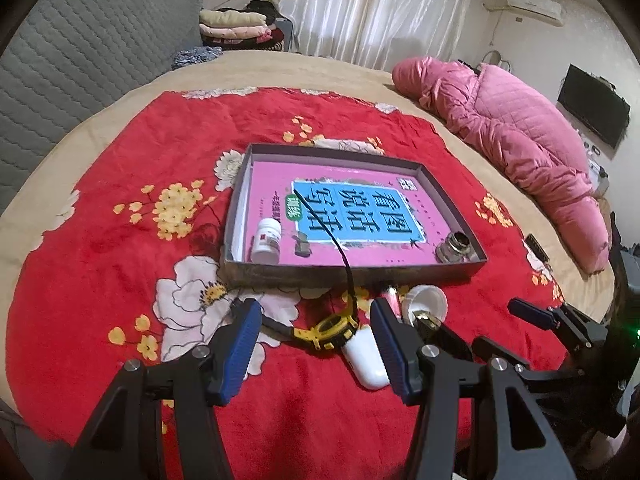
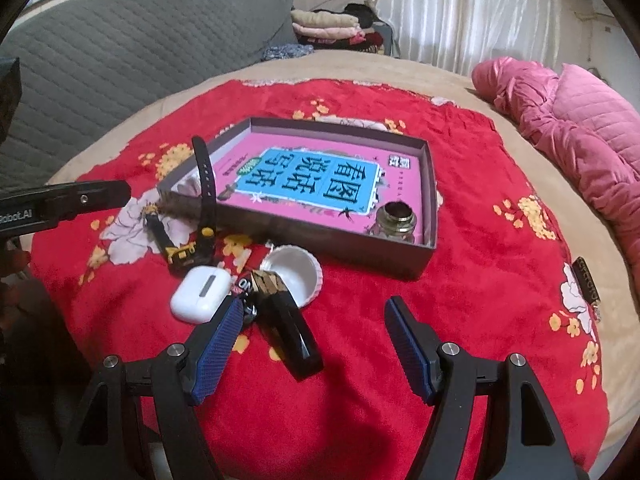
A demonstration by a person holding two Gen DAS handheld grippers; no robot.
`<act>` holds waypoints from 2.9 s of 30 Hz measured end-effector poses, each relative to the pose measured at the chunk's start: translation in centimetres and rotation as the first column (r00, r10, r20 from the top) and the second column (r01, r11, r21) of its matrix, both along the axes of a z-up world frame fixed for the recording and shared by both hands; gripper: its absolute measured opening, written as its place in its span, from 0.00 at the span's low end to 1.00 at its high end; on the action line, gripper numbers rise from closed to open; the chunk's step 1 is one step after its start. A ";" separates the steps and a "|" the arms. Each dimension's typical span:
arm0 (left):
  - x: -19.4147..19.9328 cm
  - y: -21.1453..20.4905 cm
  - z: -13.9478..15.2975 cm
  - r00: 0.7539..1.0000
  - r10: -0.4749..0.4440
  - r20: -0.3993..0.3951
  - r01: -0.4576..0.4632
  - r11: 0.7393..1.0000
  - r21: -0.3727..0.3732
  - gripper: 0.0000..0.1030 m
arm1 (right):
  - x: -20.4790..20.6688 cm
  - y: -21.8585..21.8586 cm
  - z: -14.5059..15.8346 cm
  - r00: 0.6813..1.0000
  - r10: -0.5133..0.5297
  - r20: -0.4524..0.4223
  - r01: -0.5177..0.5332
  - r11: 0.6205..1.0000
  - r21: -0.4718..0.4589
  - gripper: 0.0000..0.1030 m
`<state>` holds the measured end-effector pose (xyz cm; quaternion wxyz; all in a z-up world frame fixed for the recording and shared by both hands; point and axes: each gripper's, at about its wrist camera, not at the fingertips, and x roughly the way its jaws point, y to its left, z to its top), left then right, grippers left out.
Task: Organize rigid objects
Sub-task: 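Move the right tool to the black gold-topped case while the left tool nears the white earbuds case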
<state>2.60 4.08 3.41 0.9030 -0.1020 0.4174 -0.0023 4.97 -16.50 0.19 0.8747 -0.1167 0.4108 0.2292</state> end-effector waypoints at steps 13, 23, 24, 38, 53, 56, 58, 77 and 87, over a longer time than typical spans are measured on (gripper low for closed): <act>-0.1 -1.2 -0.9 0.999 -0.040 -0.034 0.041 0.999 0.011 0.55 | 0.2 0.2 -0.9 0.999 0.007 -0.036 -0.008 1.000 -0.012 0.72; -0.1 -1.9 -2.2 0.995 -0.072 -0.071 0.075 0.996 0.038 0.55 | 0.6 0.3 -2.2 0.997 0.004 -0.076 -0.008 0.999 -0.050 0.72; -0.1 -1.9 -2.4 0.995 -0.073 -0.075 0.076 0.996 0.037 0.55 | 0.6 0.4 -2.2 0.997 0.004 -0.077 -0.008 0.999 -0.052 0.72; 0.0 -1.6 -4.7 0.989 -0.081 -0.125 0.089 0.994 0.061 0.55 | 0.8 0.6 -2.9 0.996 0.008 -0.094 -0.014 0.998 -0.057 0.72; 1.2 -1.6 -6.9 0.983 -0.099 -0.153 0.115 0.988 0.101 0.55 | 1.6 0.3 -3.6 0.991 -0.009 -0.130 0.004 0.999 -0.037 0.72; 1.5 -1.7 -7.2 0.983 -0.101 -0.152 0.119 0.986 0.117 0.55 | 1.7 0.3 -3.9 0.990 -0.009 -0.138 0.004 0.999 -0.036 0.72; 1.7 -1.9 -7.3 0.983 -0.101 -0.151 0.121 0.984 0.133 0.55 | 1.8 0.3 -4.0 0.990 -0.007 -0.141 0.002 0.999 -0.036 0.73; 3.5 -1.0 -8.0 0.986 -0.089 -0.141 0.102 0.991 0.087 0.55 | 1.9 2.7 -5.2 0.994 0.087 -0.063 -0.095 0.985 -0.141 0.67; 4.4 -1.1 -8.0 0.988 -0.080 -0.135 0.091 0.993 0.079 0.55 | 2.9 2.4 -5.9 0.994 0.066 -0.092 -0.075 0.992 -0.103 0.41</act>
